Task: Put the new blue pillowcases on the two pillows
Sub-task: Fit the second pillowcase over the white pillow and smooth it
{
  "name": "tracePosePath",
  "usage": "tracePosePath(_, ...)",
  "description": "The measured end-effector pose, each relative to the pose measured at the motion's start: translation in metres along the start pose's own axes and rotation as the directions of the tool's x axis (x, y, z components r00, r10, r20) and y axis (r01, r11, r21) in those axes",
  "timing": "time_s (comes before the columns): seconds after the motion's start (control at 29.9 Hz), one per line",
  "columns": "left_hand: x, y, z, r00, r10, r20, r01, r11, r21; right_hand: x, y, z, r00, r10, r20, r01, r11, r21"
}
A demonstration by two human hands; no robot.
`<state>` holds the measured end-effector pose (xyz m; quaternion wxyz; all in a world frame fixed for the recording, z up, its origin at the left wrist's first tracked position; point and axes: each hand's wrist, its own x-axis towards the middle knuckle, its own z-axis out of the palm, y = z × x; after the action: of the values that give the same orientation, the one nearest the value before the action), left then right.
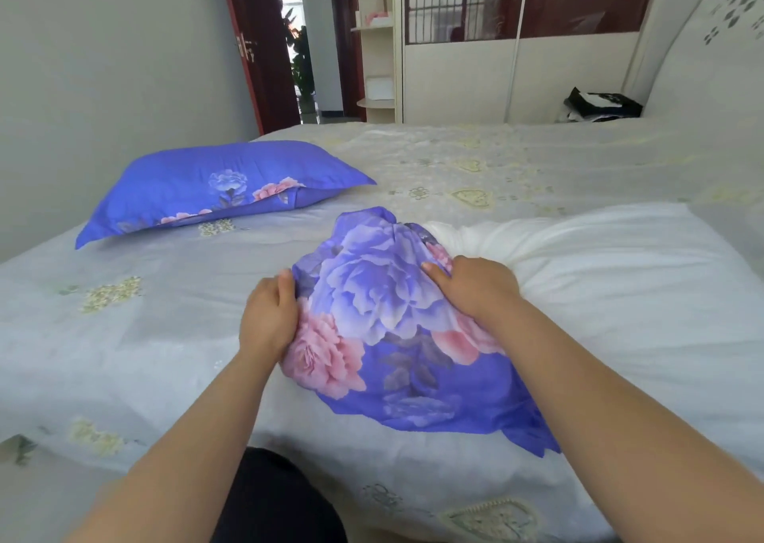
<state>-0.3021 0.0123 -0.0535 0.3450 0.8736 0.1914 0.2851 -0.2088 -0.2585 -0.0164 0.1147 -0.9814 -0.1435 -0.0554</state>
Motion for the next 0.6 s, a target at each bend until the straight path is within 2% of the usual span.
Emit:
tracePosePath(0.07, 0.029, 0.017, -0.006, 1.0, -0.026, -0.012, 0.026, 1.0, -0.017, -0.006, 0.004, -0.004, 1.0, 0.0, 0.023, -0.001, 0.999, 0.046)
tracePosePath(0.13, 0.055, 0.039, -0.006, 0.992, -0.113, 0.05, 0.116, 0.992, -0.048, -0.011, 0.006, -0.01, 0.994, -0.025, 0.107, 0.017, 0.997, 0.075)
tracePosePath(0.2, 0.07, 0.06, -0.003, 0.972, -0.15, 0.181, 0.174, 0.977, -0.127, -0.015, 0.006, -0.017, 0.979, -0.053, 0.198, 0.034, 0.994, 0.101)
tracePosePath(0.27, 0.076, 0.077, 0.001, 0.907, -0.101, 0.409, 0.24, 0.922, -0.304, -0.02, 0.003, -0.027, 0.962, -0.077, 0.26, 0.051, 0.993, 0.106)
tracePosePath(0.33, 0.072, 0.092, 0.002, 0.852, -0.076, 0.518, 0.318, 0.861, -0.397, -0.026, -0.001, -0.035, 0.959, -0.088, 0.268, 0.074, 0.995, 0.062)
tracePosePath(0.4, 0.072, 0.099, 0.005, 0.866, -0.053, 0.498, 0.28, 0.876, -0.394, -0.03, -0.006, -0.046, 0.982, -0.083, 0.169, 0.085, 0.996, 0.0)
tracePosePath(0.47, 0.068, 0.099, 0.006, 0.909, -0.028, 0.416, 0.215, 0.887, -0.41, -0.026, -0.014, -0.061, 0.994, -0.093, -0.049, 0.093, 0.996, 0.006)
tracePosePath(0.53, 0.058, 0.099, 0.004, 0.912, 0.026, 0.41, 0.187, 0.863, -0.47, -0.013, -0.024, -0.075, 0.938, -0.181, -0.295, 0.207, 0.977, 0.059)
tracePosePath(0.57, 0.054, 0.096, 0.002, 0.905, 0.054, 0.423, 0.184, 0.845, -0.502, -0.005, -0.033, -0.081, 0.895, -0.277, -0.351, 0.312, 0.949, 0.047)
tracePosePath(0.6, 0.048, 0.096, -0.002, 0.892, 0.097, 0.443, 0.18, 0.821, -0.541, 0.005, -0.041, -0.085, 0.866, -0.369, -0.337, 0.398, 0.917, 0.022)
